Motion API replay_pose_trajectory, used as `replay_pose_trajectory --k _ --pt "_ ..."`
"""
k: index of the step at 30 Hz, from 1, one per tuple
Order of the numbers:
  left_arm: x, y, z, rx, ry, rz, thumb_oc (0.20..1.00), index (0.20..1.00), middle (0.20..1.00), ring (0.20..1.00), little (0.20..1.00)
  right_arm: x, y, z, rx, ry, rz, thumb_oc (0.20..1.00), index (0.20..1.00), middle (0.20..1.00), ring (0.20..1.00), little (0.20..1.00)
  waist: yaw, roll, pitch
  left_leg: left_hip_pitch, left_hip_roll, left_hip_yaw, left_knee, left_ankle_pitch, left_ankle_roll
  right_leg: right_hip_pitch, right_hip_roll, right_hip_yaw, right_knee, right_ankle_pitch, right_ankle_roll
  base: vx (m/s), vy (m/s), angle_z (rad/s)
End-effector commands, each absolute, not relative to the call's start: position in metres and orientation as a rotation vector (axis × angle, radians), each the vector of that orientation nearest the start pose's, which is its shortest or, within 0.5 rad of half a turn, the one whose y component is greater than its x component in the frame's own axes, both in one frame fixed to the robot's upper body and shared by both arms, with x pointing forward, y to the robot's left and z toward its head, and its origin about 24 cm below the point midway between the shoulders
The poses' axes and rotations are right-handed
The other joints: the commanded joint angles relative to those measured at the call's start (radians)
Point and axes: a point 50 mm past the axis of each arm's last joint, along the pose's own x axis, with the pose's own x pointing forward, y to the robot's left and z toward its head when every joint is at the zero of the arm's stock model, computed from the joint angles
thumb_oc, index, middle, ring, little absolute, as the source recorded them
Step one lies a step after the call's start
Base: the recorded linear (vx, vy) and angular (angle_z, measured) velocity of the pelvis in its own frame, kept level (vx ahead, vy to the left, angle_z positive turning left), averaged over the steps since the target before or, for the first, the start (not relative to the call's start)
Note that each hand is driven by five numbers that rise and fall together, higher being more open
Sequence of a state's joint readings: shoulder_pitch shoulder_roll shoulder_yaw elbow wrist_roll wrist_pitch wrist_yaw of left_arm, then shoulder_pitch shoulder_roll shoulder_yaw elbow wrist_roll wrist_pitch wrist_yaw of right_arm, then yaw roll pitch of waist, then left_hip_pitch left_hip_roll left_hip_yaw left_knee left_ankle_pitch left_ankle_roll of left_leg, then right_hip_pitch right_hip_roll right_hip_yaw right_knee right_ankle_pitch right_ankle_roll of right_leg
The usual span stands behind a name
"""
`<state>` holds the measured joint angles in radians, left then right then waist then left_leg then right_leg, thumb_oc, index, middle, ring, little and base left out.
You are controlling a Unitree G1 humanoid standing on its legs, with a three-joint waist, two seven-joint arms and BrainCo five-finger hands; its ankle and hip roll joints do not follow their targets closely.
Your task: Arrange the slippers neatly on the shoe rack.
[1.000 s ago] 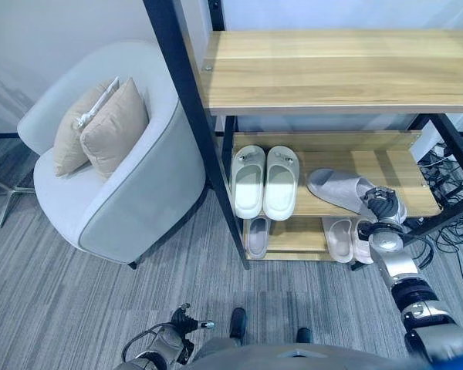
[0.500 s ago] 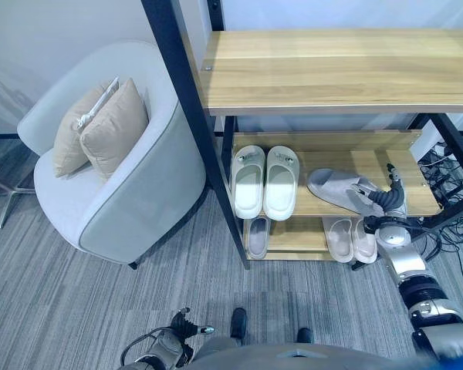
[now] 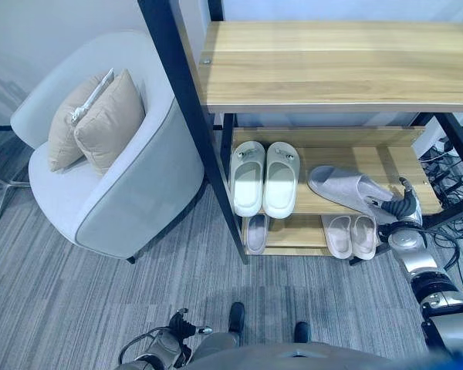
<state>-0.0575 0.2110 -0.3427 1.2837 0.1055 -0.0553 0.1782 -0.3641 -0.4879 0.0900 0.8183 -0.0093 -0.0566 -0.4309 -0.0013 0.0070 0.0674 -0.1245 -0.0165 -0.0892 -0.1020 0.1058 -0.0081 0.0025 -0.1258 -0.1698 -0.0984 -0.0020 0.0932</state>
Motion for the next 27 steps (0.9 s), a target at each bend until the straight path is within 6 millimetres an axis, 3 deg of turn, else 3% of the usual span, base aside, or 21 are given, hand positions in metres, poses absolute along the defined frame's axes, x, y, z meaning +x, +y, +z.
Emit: replay_pose_trajectory --k 1,14,24,25,26,27 --pt "0.112 0.225 -0.159 0.614 1.158 -0.053 1.0 1.0 1.0 1.0 1.0 0.312 -0.304 0.046 -0.544 0.163 -0.549 1.0 1.0 1.0 1.0 1.0 0.025 -0.017 0.0 0.009 0.022 0.083 0.015 -0.111 -0.035 0.039 -0.043 -0.01 0.011 -0.041 0.05 0.0 0.0 0.0" --pt "0.118 0.226 -0.157 0.608 1.132 -0.04 1.0 1.0 1.0 1.0 1.0 0.33 -0.296 0.063 -0.599 0.126 -0.494 1.0 1.0 1.0 1.0 1.0 0.045 -0.014 0.014 -0.019 0.019 0.071 0.015 -0.098 -0.037 0.022 -0.043 -0.018 0.011 -0.037 0.049 0.0 0.0 0.0" --pt "0.122 0.226 -0.156 0.618 1.118 -0.064 1.0 1.0 1.0 1.0 1.0 0.34 -0.291 0.072 -0.715 0.119 -0.388 1.0 1.0 1.0 1.0 1.0 0.059 -0.029 0.041 -0.042 0.017 0.049 0.015 -0.086 -0.04 0.018 -0.042 -0.046 0.011 -0.036 0.049 0.0 0.005 0.05" --pt "0.122 0.226 -0.156 0.618 1.116 -0.065 1.0 1.0 1.0 1.0 1.0 0.341 -0.292 0.073 -0.731 0.12 -0.381 0.564 0.564 0.564 0.564 0.564 0.06 -0.03 0.042 -0.045 0.017 0.047 0.015 -0.085 -0.041 0.015 -0.041 -0.048 0.011 -0.035 0.048 -0.02 -0.004 0.2" --pt "0.123 0.226 -0.156 0.617 1.115 -0.065 1.0 1.0 1.0 1.0 1.0 0.341 -0.292 0.074 -0.751 0.119 -0.371 0.2 0.2 0.2 0.2 0.2 0.063 -0.032 0.045 -0.048 0.017 0.047 0.015 -0.083 -0.041 0.014 -0.041 -0.05 0.011 -0.035 0.048 0.0 -0.005 0.18" --pt "0.123 0.227 -0.155 0.617 1.112 -0.065 1.0 1.0 1.0 1.0 1.0 0.342 -0.292 0.074 -0.771 0.128 -0.36 0.2 0.2 0.2 0.2 0.2 0.065 -0.034 0.047 -0.051 0.017 0.044 0.015 -0.082 -0.041 0.013 -0.04 -0.053 0.011 -0.034 0.048 0.0 -0.004 0.09"
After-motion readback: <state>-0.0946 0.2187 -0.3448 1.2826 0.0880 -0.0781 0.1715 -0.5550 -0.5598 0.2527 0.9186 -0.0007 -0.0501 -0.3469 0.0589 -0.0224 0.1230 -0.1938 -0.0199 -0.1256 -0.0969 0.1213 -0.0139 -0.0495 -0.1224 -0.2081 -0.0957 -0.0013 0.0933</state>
